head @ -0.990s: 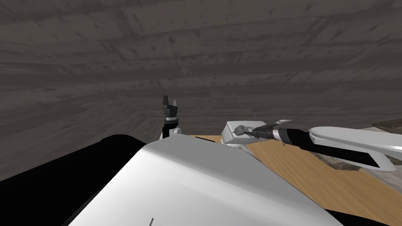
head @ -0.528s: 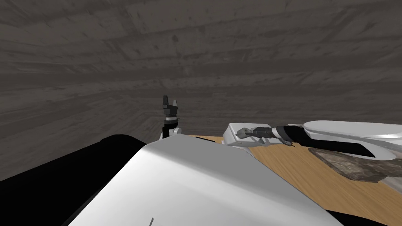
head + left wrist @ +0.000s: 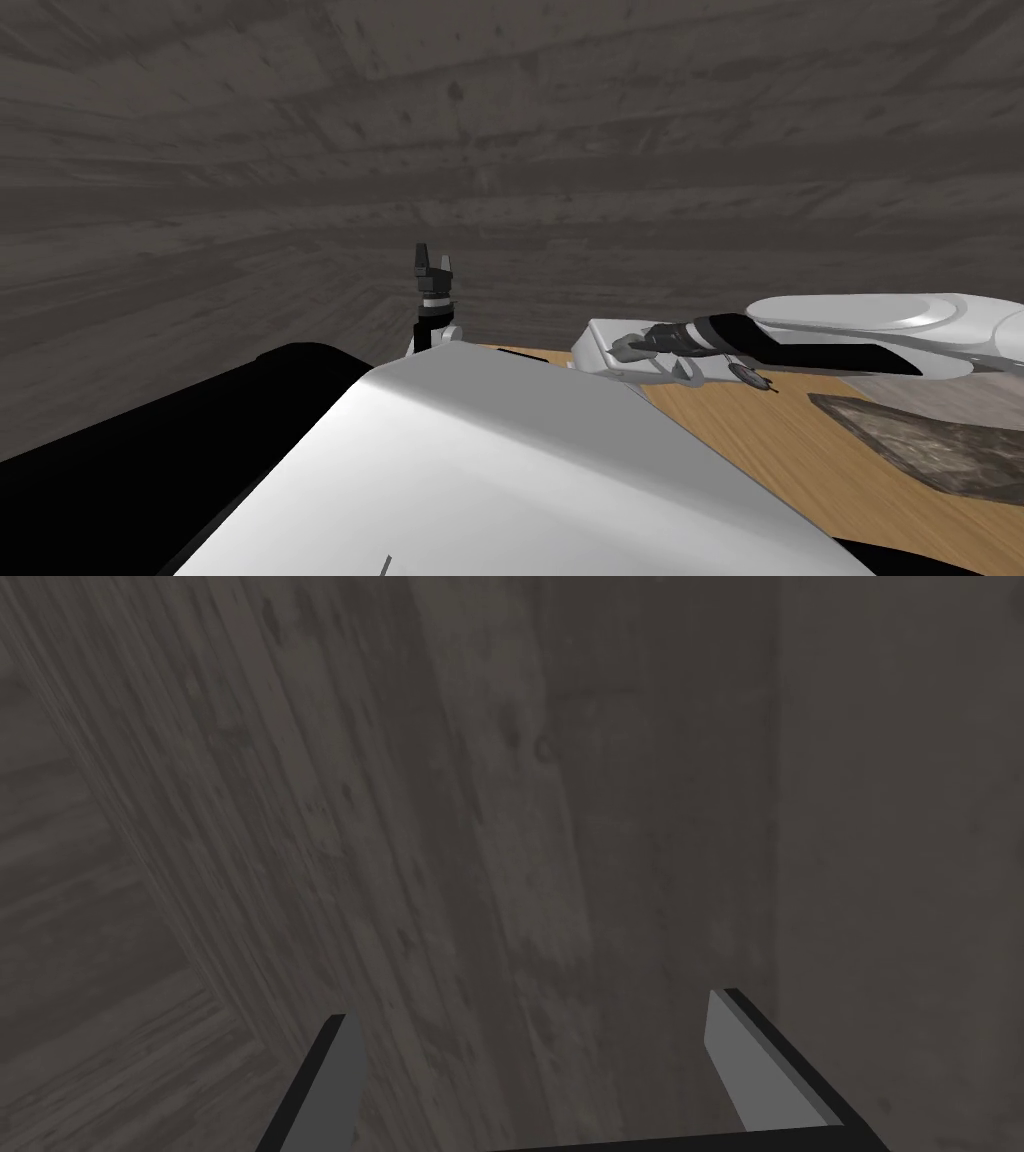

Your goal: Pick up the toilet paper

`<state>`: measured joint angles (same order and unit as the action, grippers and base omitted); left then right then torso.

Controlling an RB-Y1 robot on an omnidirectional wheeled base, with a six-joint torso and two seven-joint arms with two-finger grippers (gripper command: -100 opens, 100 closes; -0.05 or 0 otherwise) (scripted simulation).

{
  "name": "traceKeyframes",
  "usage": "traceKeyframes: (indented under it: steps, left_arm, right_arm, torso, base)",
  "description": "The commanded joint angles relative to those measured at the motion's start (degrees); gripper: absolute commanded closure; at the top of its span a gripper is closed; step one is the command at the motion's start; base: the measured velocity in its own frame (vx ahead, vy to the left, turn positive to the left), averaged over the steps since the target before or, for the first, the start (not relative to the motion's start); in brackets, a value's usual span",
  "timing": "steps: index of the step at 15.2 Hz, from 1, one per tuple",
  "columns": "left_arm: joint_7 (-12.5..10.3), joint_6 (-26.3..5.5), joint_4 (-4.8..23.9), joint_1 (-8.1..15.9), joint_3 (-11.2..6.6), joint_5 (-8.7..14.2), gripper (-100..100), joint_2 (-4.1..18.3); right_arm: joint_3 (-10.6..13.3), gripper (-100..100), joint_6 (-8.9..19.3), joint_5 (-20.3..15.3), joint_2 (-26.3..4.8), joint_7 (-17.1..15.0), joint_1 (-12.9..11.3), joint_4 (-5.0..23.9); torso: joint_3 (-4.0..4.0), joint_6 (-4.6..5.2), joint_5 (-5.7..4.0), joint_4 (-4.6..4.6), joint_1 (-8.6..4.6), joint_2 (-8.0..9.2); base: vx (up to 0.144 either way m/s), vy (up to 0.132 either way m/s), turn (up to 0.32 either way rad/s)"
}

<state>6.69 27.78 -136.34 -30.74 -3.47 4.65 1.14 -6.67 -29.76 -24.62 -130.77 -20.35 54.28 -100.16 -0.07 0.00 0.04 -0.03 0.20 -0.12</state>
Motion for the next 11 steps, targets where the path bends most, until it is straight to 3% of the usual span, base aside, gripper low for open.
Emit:
traceKeyframes:
  steps: [1,6,7,8,11]
  left_arm:
    - [0.0,0.0,0.0,0.0,0.00,0.0,0,0.0]
    - [0.0,0.0,0.0,0.0,0.00,0.0,0,0.0]
    - [0.0,0.0,0.0,0.0,0.00,0.0,0,0.0]
    - [0.0,0.0,0.0,0.0,0.00,0.0,0,0.0]
    - [0.0,0.0,0.0,0.0,0.00,0.0,0,0.0]
  right_arm:
    - [0.4,-100,-0.2,-0.7,-2.9,-0.9,0.9,0.4]
    - [1.0,-100,-0.5,-1.6,-7.1,-2.4,3.3,1.1]
    - [0.8,-100,-0.6,-1.4,-6.1,-2.0,2.7,1.2]
    - [0.7,-100,1.2,-1.7,-5.1,-1.3,4.6,0.6]
    - [0.6,-100,3.0,-2.0,-3.9,-0.5,6.5,0.0]
  torso:
    - [0.00,0.00,0.00,0.00,0.00,0.00]
    - [0.01,0.00,0.00,0.00,0.02,0.02]
    - [0.01,0.01,0.00,0.00,0.01,0.02]
    - [0.04,0.02,-0.01,0.02,-0.02,0.06]
    - [0.03,0.03,-0.03,0.01,-0.10,0.04]
  base:
    - [0.027,0.020,0.045]
    - [0.026,0.024,0.051]
    - [0.015,0.015,0.018]
    - [0.021,0.015,0.074]
    - [0.034,0.008,0.079]
